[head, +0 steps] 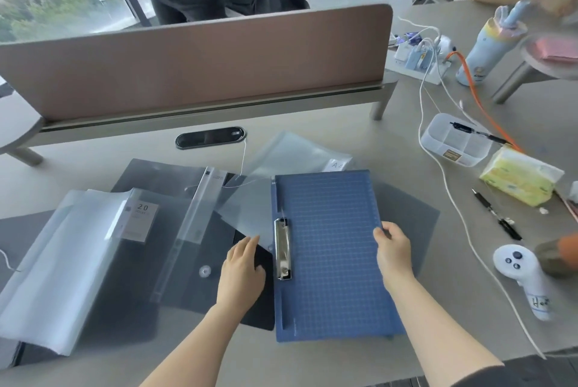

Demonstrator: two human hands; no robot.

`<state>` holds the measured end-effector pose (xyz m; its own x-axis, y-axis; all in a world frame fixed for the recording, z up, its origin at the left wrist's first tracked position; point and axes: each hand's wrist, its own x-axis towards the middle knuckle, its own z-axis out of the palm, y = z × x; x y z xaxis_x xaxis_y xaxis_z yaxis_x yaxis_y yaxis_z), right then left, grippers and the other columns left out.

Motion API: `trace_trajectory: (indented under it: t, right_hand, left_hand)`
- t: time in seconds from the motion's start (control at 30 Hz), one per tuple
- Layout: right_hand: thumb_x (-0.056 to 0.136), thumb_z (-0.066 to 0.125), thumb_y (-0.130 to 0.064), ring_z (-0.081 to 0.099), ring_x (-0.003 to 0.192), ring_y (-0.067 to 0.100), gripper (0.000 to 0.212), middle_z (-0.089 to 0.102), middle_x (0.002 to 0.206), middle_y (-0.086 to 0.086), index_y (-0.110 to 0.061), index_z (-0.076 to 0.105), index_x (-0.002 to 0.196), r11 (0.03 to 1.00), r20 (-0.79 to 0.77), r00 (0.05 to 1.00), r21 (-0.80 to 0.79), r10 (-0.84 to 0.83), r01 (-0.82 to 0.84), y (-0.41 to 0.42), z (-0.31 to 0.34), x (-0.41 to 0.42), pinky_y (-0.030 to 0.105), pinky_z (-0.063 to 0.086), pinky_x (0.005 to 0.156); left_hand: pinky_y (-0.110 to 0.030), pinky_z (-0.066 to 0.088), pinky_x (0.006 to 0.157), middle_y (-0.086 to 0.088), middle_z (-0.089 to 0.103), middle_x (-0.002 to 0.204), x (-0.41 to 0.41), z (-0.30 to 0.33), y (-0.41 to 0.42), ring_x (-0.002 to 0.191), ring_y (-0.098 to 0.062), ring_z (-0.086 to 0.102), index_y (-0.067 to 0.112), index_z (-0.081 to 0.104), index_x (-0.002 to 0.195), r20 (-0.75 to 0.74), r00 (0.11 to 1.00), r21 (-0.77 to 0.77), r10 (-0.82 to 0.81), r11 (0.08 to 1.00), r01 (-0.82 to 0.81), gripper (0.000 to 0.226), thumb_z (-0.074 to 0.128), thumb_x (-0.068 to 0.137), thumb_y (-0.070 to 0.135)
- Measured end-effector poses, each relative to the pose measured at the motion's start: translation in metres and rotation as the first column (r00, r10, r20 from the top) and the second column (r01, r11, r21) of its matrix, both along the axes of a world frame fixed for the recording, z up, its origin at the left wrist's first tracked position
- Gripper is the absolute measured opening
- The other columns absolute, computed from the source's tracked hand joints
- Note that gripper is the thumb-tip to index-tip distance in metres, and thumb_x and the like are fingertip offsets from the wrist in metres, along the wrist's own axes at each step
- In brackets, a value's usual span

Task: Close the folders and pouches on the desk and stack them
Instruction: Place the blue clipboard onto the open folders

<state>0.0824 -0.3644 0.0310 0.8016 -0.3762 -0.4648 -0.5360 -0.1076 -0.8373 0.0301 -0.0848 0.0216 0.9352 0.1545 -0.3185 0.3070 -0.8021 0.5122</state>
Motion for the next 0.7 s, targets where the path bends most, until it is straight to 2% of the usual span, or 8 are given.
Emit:
trace_trajectory:
  t: [0.1, 0.17, 0.23, 0.3, 0.47, 0.53, 0.6, 0.7]
  right_hand:
    - [0.102, 0.046, -0.017, 0.056, 0.08, 0.031, 0.019, 0.065, 0.11, 0.025, -0.019, 0.063, 0.095, 0.998, 0.011, 0.998, -0.022, -0.06, 0.06, -0.018, 0.002, 0.0, 0.042, 0.05, 0.075]
    - [0.103, 0.045, -0.018, 0.06, 0.086, 0.041, 0.019, 0.065, 0.112, 0.025, -0.019, 0.063, 0.097, 0.995, -0.006, 0.996, -0.036, -0.089, 0.088, -0.029, 0.0, -0.003, 0.049, 0.053, 0.083]
    - [0.103, 0.045, -0.018, 0.063, 0.097, 0.044, 0.019, 0.067, 0.111, 0.022, -0.018, 0.063, 0.103, 0.993, -0.026, 0.994, -0.039, -0.108, 0.107, -0.036, -0.003, -0.007, 0.053, 0.052, 0.09]
    - [0.103, 0.045, -0.019, 0.061, 0.105, 0.044, 0.02, 0.068, 0.108, 0.018, -0.015, 0.063, 0.108, 0.992, -0.051, 0.991, -0.04, -0.124, 0.122, -0.04, -0.007, -0.012, 0.052, 0.052, 0.091]
    - [0.103, 0.045, -0.019, 0.057, 0.112, 0.049, 0.02, 0.064, 0.116, 0.028, -0.015, 0.064, 0.103, 0.989, -0.074, 0.987, -0.029, -0.145, 0.144, -0.039, -0.013, -0.018, 0.053, 0.052, 0.091]
    - [0.103, 0.044, -0.019, 0.056, 0.111, 0.049, 0.02, 0.063, 0.116, 0.028, -0.015, 0.064, 0.103, 0.988, -0.079, 0.985, -0.023, -0.152, 0.151, -0.038, -0.014, -0.017, 0.054, 0.052, 0.092]
    - [0.103, 0.044, -0.019, 0.06, 0.106, 0.046, 0.02, 0.066, 0.113, 0.023, -0.015, 0.063, 0.104, 0.987, -0.081, 0.984, -0.02, -0.16, 0.159, -0.037, -0.015, -0.016, 0.053, 0.052, 0.09]
    - [0.103, 0.044, -0.019, 0.065, 0.099, 0.035, 0.02, 0.068, 0.108, 0.013, -0.014, 0.063, 0.108, 0.986, -0.084, 0.982, -0.012, -0.167, 0.167, -0.036, -0.016, -0.015, 0.049, 0.053, 0.088]
  left_hand:
    - [-0.042, 0.026, 0.118, -0.01, 0.026, 0.162, 0.006, -0.002, -0.008, 0.149, -0.03, 0.021, 0.02, 0.031, 0.154, -0.044, 0.993, 0.086, -0.107, 0.99, 0.111, 0.072, 0.062, 0.09, 0.022]
    - [-0.043, 0.022, 0.119, -0.008, 0.018, 0.165, 0.01, -0.004, -0.012, 0.15, -0.031, 0.017, 0.024, 0.028, 0.154, -0.044, 0.986, 0.159, -0.16, 0.973, 0.165, 0.072, 0.062, 0.091, 0.027]
    - [-0.043, 0.017, 0.121, -0.007, 0.014, 0.166, 0.015, -0.005, -0.014, 0.152, -0.031, 0.012, 0.028, 0.026, 0.155, -0.034, 0.974, 0.224, -0.223, 0.948, 0.225, 0.073, 0.062, 0.091, 0.032]
    - [-0.044, 0.011, 0.122, -0.006, 0.013, 0.167, 0.021, -0.008, -0.017, 0.153, -0.031, 0.008, 0.03, 0.024, 0.155, -0.03, 0.956, 0.271, -0.293, 0.918, 0.29, 0.075, 0.063, 0.091, 0.038]
    - [-0.046, 0.01, 0.122, -0.005, 0.022, 0.165, 0.034, -0.016, -0.028, 0.153, -0.031, 0.015, 0.03, 0.029, 0.155, 0.022, 0.902, 0.324, -0.432, 0.857, 0.402, 0.073, 0.062, 0.091, 0.042]
    - [-0.046, 0.015, 0.121, -0.005, 0.031, 0.162, 0.039, -0.019, -0.028, 0.15, -0.031, 0.025, 0.029, 0.035, 0.153, 0.038, 0.876, 0.334, -0.48, 0.833, 0.442, 0.07, 0.065, 0.09, 0.04]
    - [-0.047, 0.029, 0.117, -0.005, 0.047, 0.153, 0.042, -0.022, -0.027, 0.141, -0.032, 0.043, 0.027, 0.048, 0.146, 0.042, 0.846, 0.336, -0.532, 0.805, 0.49, 0.069, 0.074, 0.083, 0.035]
    - [-0.047, 0.053, 0.096, -0.007, 0.067, 0.129, 0.046, -0.026, -0.023, 0.113, -0.032, 0.067, 0.02, 0.065, 0.126, 0.083, 0.789, 0.379, -0.609, 0.751, 0.54, 0.07, 0.091, 0.061, 0.022]
